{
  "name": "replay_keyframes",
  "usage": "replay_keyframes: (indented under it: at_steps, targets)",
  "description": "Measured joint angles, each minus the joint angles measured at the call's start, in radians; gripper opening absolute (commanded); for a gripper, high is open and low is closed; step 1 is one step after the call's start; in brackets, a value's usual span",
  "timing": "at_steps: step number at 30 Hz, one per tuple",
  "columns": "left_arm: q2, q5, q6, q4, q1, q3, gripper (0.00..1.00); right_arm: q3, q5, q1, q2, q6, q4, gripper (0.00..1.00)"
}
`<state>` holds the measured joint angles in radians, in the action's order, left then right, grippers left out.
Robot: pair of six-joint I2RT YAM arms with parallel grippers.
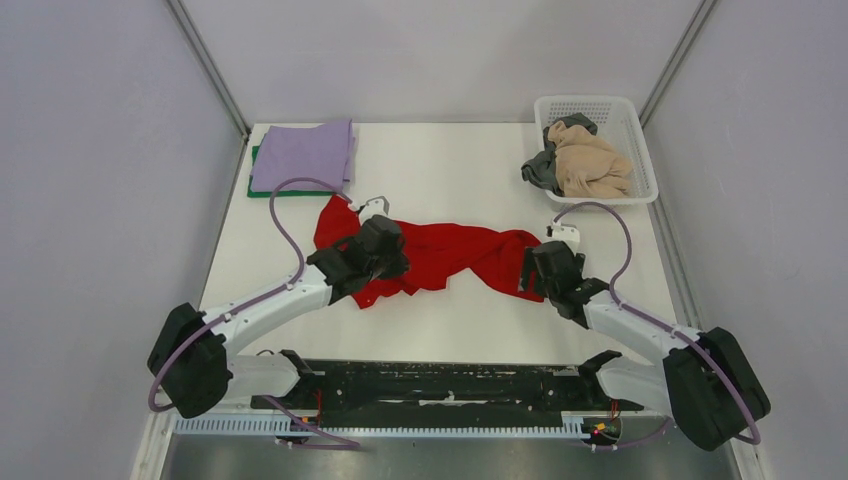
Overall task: Fold and stack the t-shirts
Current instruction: Flatten out the tshirt
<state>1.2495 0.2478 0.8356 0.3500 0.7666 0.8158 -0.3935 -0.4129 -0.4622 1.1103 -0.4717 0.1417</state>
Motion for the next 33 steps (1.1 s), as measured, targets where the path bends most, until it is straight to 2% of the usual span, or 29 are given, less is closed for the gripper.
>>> replay_keyframes:
  at_steps: [7, 13, 21, 24, 29, 33]
  targets:
    - [-0.019, 0.033, -0.008, -0.001, 0.0, 0.002, 0.02, -0.055, 0.098, 0.0, 0.079, -0.011, 0.011, 0.7]
    - [-0.033, 0.053, -0.016, -0.007, 0.0, 0.002, 0.02, -0.069, 0.095, -0.015, 0.116, -0.019, 0.028, 0.63]
    - [-0.033, 0.118, -0.018, -0.008, 0.0, 0.002, 0.02, -0.122, 0.029, -0.071, 0.197, -0.053, 0.034, 0.27]
    - [-0.033, 0.158, -0.018, -0.007, -0.002, 0.002, 0.02, -0.144, -0.013, -0.101, 0.23, -0.07, 0.032, 0.0]
    - [-0.033, 0.22, -0.018, 0.016, -0.02, 0.024, 0.02, -0.176, -0.122, -0.121, 0.272, -0.083, 0.047, 0.0]
    - [-0.051, 0.297, -0.026, 0.055, -0.052, 0.092, 0.02, -0.206, -0.247, -0.12, 0.224, -0.027, 0.088, 0.0]
